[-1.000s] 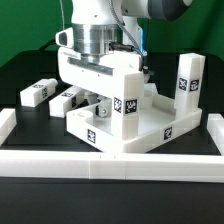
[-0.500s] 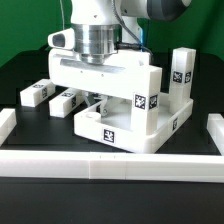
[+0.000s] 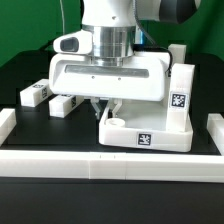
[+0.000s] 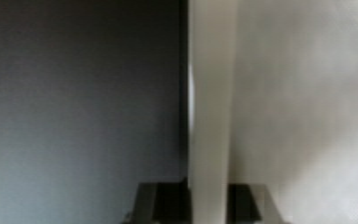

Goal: Assemble desk

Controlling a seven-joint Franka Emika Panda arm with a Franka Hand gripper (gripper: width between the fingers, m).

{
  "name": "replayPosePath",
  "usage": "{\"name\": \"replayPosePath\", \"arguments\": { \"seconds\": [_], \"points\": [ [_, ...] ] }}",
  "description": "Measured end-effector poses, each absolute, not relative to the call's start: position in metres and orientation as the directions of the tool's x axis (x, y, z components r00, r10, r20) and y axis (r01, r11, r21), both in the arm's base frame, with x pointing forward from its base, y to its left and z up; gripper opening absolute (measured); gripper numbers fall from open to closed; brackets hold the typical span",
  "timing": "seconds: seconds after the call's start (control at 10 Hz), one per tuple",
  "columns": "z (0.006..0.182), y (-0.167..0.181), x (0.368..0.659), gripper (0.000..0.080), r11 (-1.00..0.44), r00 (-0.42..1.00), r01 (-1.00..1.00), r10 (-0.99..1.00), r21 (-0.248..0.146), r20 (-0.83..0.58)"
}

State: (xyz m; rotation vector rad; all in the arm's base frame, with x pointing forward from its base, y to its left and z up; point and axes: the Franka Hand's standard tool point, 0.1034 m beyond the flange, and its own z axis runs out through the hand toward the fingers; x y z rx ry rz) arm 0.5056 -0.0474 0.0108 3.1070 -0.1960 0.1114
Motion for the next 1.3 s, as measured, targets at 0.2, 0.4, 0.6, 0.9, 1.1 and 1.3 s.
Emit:
{"name": "replayPosePath", "arguments": {
  "seconds": [0.2,0.4,0.6,0.9,1.1,1.3],
  "points": [
    [0.011,-0.048,0.506,0.0060,-0.999,0.997,-0.032,-0.030,0.030,0.071],
    [0.012,-0.040,0.513,0.0060,-0.996,0.994,0.080,0.083,0.043,0.072],
    [0.011,-0.023,0.532,0.0060,-0.979,0.976,0.197,0.201,0.058,0.084],
    [0.013,-0.027,0.537,0.0061,-0.936,0.934,0.344,0.350,0.081,0.078],
    [0.014,-0.028,0.538,0.0062,-0.912,0.910,0.401,0.408,0.087,0.074],
    [0.015,-0.026,0.546,0.0062,-0.857,0.857,0.504,0.512,0.108,0.063]
  ]
}}
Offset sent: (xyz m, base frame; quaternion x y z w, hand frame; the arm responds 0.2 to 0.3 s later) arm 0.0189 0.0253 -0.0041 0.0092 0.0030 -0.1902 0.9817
